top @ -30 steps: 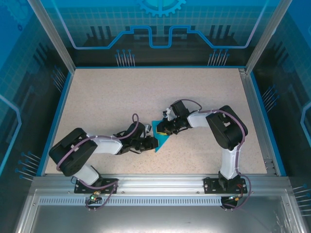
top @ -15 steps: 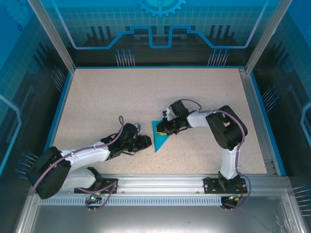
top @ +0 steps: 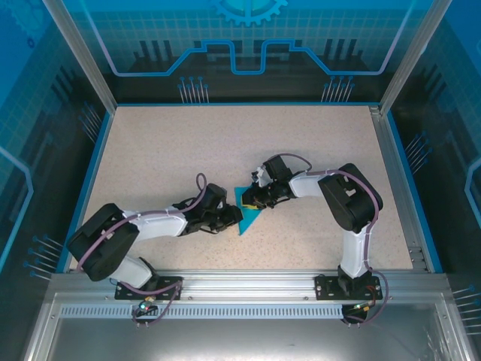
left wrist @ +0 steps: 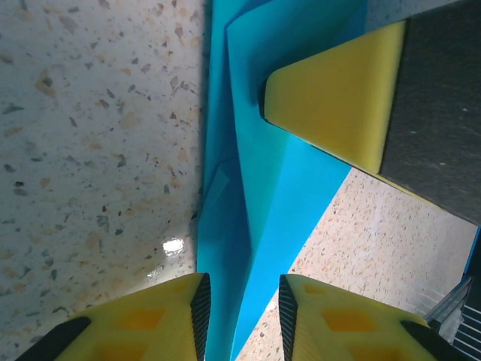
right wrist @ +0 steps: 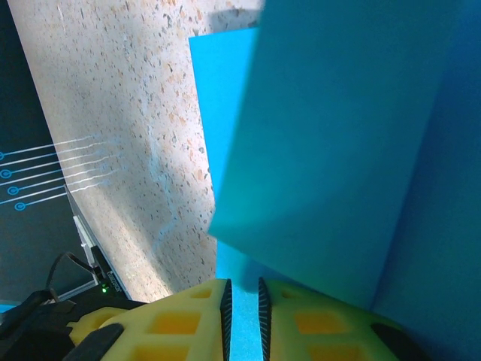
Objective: Fold a paper plane with a square sheet of paper (pick it up from the middle)
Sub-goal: Fourth fold the wing at the center of the table.
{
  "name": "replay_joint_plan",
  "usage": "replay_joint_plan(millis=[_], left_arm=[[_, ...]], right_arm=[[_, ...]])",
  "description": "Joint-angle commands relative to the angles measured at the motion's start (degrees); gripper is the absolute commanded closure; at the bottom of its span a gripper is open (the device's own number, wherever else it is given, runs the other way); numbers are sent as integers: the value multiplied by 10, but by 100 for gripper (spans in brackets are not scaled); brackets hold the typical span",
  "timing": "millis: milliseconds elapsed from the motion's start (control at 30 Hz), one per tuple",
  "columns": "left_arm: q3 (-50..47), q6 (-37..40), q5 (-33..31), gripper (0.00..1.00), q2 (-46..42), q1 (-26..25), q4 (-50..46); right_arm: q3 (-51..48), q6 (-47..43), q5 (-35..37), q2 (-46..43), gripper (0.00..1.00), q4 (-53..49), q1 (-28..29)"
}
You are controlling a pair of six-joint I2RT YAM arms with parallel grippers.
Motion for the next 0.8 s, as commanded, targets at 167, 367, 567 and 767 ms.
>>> replay_joint_plan(millis=[167,367,567,767], left_arm=[[21,-12,17,78,33,1,16],[19,-8,22,92,45,1,-8],[-11,-20,15,97,41,1,-30],[-10,-6,19,95,44,1,-48]], right_arm=[[-18,3,33,26,80,-32,15],[-19,4,33,26,80,-31,14],[-18,4,32,27,80,-33,16],[-14,2,37,33,80,-40,16]])
